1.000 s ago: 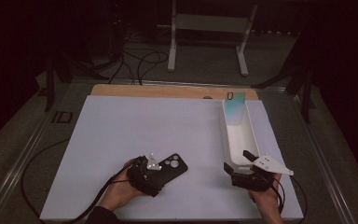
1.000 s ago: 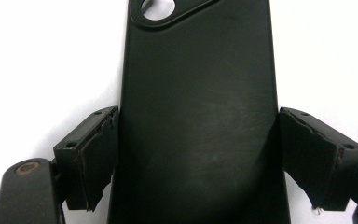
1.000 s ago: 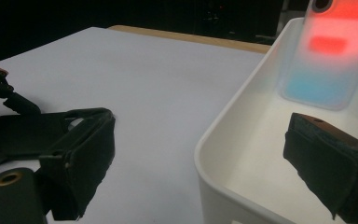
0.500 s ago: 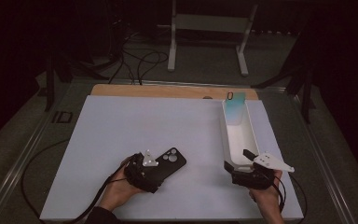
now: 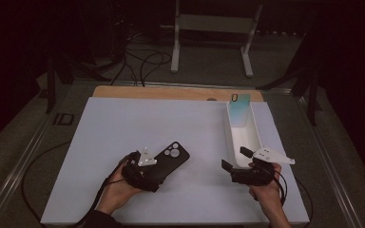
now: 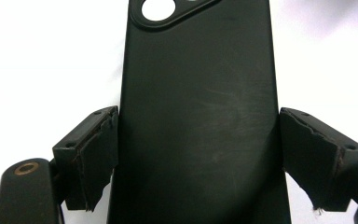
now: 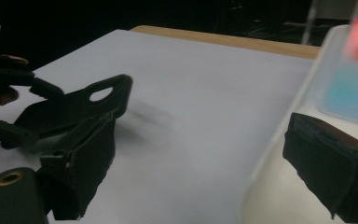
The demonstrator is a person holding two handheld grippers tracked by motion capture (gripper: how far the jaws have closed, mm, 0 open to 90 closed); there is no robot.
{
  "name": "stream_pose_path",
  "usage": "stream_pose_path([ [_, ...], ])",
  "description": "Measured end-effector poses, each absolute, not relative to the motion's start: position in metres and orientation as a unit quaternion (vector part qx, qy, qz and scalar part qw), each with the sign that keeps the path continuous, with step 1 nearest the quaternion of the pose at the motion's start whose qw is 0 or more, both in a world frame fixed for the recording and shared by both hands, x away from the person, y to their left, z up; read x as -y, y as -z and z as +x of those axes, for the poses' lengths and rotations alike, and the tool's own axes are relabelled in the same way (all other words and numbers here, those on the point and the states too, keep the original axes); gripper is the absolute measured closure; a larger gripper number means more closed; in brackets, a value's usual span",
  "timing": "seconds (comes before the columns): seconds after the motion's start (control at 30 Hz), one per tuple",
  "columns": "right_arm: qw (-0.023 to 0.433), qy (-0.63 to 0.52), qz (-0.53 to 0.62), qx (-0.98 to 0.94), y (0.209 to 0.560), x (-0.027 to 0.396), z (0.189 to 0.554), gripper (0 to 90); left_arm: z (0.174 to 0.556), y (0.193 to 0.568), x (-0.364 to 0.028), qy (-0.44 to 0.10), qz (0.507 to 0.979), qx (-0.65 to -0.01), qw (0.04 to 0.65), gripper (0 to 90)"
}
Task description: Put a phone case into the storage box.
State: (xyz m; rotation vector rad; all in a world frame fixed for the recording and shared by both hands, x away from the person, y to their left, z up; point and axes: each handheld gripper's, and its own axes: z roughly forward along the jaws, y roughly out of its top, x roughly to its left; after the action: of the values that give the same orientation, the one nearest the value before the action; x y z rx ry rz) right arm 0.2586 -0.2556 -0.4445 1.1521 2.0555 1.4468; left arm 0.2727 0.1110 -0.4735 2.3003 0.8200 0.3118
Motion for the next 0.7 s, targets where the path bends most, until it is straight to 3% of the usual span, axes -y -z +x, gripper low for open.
stream_pose_path([
  [0.53, 0.151, -0.528, 0.386, -0.741, 0.427, 0.233, 0.271, 8.8, 0.273, 0.450, -0.101, -0.134, 0.874, -0.289, 0.367, 16.0],
  [0.7, 0.119, -0.533, 0.378, -0.748, 0.426, 0.212, 0.280, 8.8, 0.276, 0.449, -0.101, -0.136, 0.870, -0.290, 0.373, 16.0],
])
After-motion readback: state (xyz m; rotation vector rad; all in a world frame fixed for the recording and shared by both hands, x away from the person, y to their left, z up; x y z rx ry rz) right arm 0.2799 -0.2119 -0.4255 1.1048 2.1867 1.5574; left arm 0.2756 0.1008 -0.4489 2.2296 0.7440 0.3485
